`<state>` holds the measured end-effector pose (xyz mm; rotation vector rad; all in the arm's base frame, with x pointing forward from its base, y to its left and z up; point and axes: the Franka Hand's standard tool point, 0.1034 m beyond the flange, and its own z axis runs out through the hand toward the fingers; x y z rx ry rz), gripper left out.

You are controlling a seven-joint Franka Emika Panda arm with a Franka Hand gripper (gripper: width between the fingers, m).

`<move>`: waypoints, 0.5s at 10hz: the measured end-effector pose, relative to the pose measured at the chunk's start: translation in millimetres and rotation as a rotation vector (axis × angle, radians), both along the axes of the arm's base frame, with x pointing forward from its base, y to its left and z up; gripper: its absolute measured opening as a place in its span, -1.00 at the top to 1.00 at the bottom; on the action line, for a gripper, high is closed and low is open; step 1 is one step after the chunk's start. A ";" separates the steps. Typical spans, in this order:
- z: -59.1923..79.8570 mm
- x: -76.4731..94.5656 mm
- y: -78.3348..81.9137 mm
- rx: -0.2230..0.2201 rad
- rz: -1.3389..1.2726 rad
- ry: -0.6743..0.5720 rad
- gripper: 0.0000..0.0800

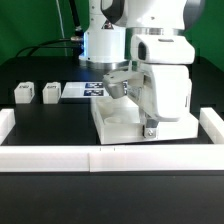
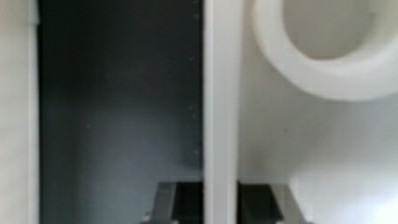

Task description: Assemble square table

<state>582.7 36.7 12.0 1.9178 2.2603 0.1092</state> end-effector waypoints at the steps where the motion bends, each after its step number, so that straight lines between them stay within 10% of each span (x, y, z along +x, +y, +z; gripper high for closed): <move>1: -0.1 -0.2 -1.6 -0.017 0.064 0.003 0.83; 5: 0.1 -1.7 7.4 -0.079 0.354 0.012 0.83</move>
Offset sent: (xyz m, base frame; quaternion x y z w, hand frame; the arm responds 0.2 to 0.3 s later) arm -0.0039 0.0433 0.0123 -0.0295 0.0380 -0.2427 0.9689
